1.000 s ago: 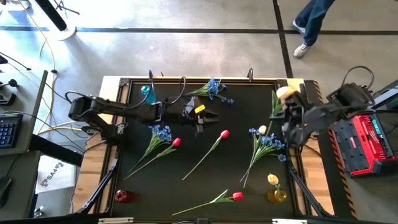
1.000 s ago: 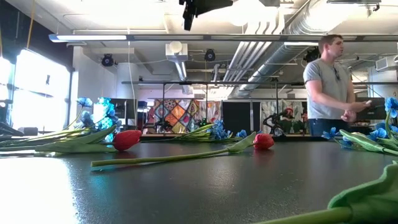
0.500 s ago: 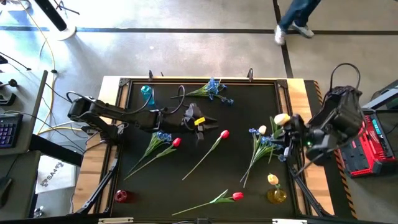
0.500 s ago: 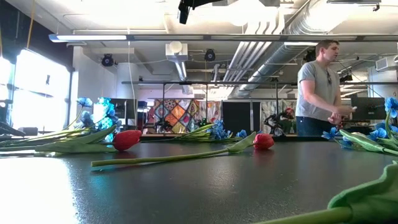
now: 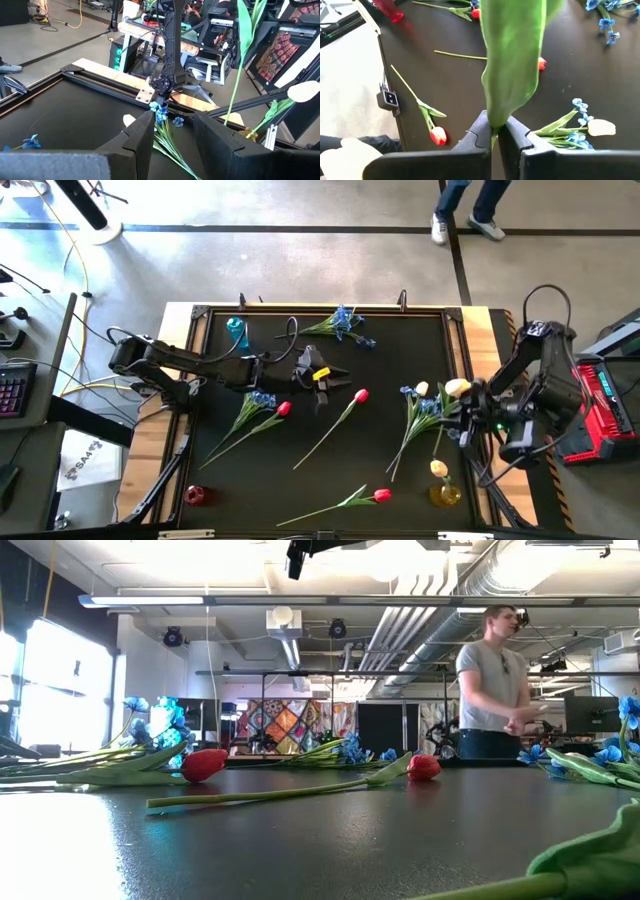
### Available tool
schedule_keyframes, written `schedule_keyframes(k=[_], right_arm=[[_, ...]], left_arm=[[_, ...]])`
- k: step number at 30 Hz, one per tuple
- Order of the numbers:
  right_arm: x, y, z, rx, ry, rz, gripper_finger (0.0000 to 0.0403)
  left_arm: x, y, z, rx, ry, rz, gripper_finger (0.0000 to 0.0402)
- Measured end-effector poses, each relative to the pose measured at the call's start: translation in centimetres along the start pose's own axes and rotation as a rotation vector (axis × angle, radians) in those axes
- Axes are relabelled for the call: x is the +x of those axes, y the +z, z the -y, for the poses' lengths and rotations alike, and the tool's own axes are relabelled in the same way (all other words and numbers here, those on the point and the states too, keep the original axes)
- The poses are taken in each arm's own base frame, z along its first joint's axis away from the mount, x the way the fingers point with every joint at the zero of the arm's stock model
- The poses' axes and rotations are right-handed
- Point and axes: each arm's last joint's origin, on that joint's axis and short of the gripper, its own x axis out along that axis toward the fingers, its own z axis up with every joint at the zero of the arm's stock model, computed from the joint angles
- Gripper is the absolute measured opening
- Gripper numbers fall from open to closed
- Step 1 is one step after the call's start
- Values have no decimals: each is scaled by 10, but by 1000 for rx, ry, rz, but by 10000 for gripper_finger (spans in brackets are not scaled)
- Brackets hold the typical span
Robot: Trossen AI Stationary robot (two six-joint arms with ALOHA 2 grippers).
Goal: Sort flowers into vase by color
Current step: Put the top light yellow tulip into the yellow vase
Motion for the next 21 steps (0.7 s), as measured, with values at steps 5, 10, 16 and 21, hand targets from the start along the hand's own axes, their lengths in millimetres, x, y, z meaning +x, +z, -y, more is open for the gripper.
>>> schedule_keyframes(k=[5, 10, 16, 21], right_arm=[[3, -6, -7, -16, -8, -8, 0], [5, -13, -15, -26, -20, -15, 0], [6, -22, -21, -16, -20, -21, 0], [6, -25, -23, -9, -19, -18, 0]], left_arm=[[0, 0, 0, 1, 1, -2, 128], [0, 0, 0, 0, 0, -2, 128], [0, 0, 0, 2, -2, -3, 128], [0, 0, 0, 9, -2, -3, 128]])
